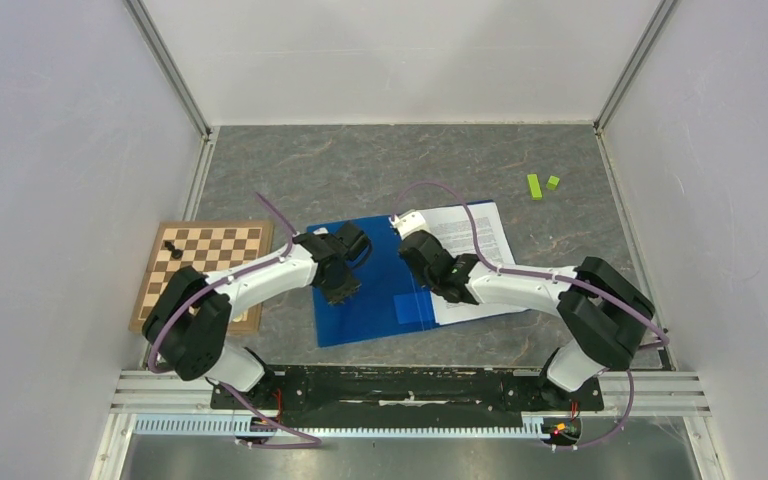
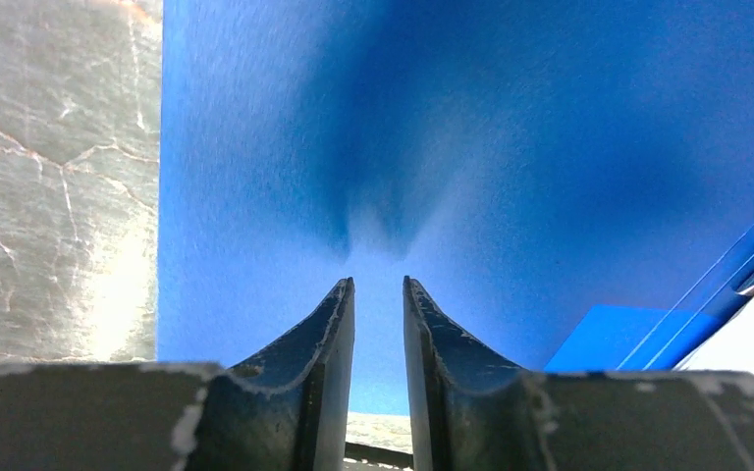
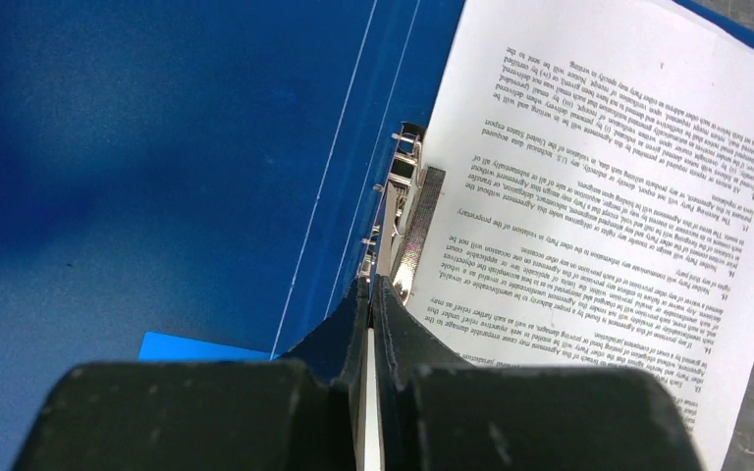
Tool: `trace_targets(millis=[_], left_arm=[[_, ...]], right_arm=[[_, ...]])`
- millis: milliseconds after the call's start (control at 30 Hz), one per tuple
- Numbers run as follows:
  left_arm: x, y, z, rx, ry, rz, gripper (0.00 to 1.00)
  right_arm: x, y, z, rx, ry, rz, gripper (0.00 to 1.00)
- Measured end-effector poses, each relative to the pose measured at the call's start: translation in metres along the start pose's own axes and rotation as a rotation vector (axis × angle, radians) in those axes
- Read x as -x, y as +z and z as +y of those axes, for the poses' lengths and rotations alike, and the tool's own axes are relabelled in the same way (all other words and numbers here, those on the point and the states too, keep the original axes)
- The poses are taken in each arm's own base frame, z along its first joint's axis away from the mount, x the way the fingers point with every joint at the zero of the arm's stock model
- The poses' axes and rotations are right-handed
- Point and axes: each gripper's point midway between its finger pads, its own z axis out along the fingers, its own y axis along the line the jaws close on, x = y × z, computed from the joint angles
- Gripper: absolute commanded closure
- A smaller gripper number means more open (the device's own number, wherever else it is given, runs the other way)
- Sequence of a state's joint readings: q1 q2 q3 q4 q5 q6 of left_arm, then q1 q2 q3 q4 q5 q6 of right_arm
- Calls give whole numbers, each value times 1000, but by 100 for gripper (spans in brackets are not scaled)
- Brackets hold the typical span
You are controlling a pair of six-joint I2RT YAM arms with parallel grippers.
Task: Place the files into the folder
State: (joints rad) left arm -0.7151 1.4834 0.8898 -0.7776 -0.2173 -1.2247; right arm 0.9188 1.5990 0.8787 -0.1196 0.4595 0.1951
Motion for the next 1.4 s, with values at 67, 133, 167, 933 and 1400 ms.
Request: trace_targets(millis=[67, 133, 167, 933, 1400], left_arm=[[2, 0, -3, -3, 35, -3, 68], [1, 4, -2, 10, 68, 0, 73], [0, 7, 0, 22, 82, 5, 77], [-17, 22, 3, 6, 15, 18, 98], [-18, 23, 3, 7, -16, 21, 98]], right_arm=[[-1, 1, -3, 9, -6, -11, 99], [0, 2, -5, 16, -13, -22, 99], [0, 2, -5, 23, -17, -27, 99], [16, 4, -2, 90, -59, 3, 89], [12, 0, -5, 79, -76, 43, 86]])
